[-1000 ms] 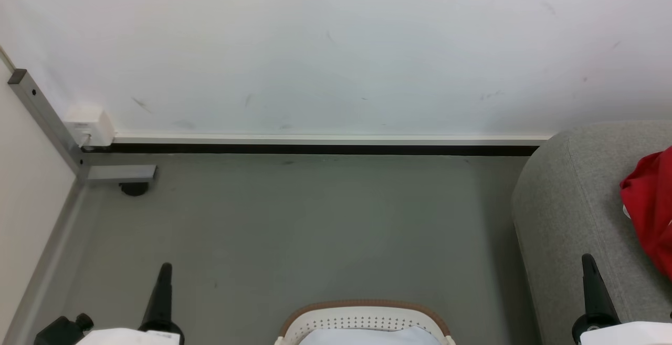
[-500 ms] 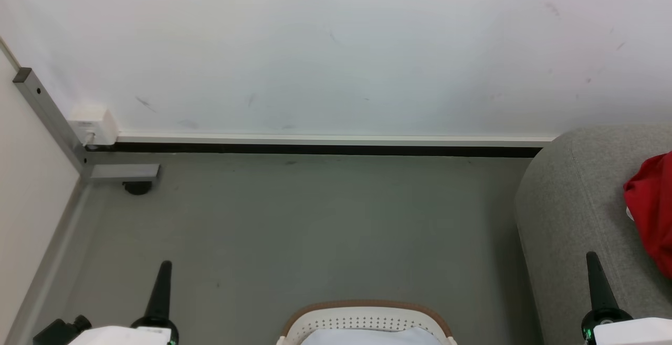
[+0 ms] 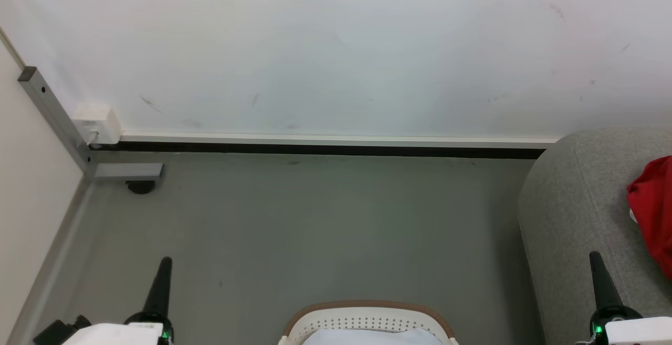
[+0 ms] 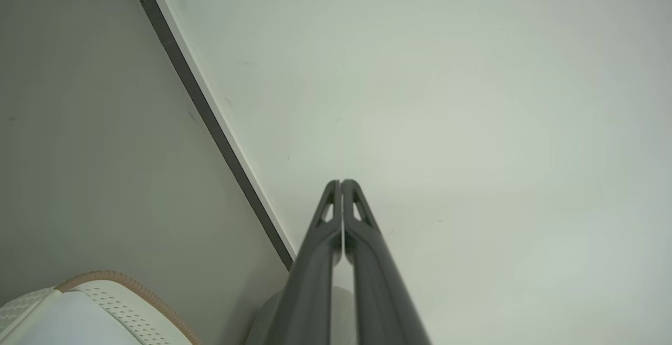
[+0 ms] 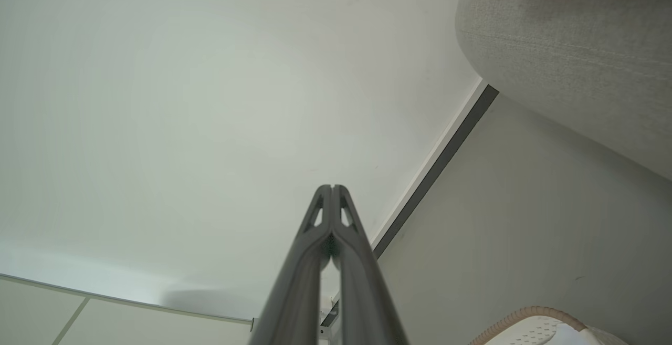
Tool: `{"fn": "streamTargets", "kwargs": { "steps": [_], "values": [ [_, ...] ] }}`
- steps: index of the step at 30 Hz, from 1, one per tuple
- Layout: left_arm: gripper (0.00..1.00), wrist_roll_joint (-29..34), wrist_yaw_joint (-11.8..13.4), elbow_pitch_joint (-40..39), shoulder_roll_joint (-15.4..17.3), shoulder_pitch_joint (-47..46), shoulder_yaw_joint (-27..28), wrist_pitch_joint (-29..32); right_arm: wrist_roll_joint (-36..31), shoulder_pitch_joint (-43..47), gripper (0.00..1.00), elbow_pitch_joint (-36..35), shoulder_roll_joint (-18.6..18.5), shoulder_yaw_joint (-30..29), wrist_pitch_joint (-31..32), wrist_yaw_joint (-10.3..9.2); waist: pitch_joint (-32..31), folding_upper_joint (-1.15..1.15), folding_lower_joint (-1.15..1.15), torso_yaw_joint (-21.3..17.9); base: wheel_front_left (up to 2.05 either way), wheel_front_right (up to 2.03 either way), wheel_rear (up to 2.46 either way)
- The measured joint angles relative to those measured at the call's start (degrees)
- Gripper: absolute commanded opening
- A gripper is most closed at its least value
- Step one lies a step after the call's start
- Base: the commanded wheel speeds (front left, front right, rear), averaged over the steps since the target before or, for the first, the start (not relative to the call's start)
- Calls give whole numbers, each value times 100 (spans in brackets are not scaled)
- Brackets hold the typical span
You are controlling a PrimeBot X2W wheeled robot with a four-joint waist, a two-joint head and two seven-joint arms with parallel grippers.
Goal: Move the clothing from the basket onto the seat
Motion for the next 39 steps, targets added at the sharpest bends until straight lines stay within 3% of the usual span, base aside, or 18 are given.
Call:
{"fn": "streamTargets", "kwargs": {
  "steps": [39],
  "values": [
    [0,-1593,0,52,-66,-149,152,434,1517,-109,0,8,3,-252,467,0,-22,0,0,123,0,0,0]
  ]
}}
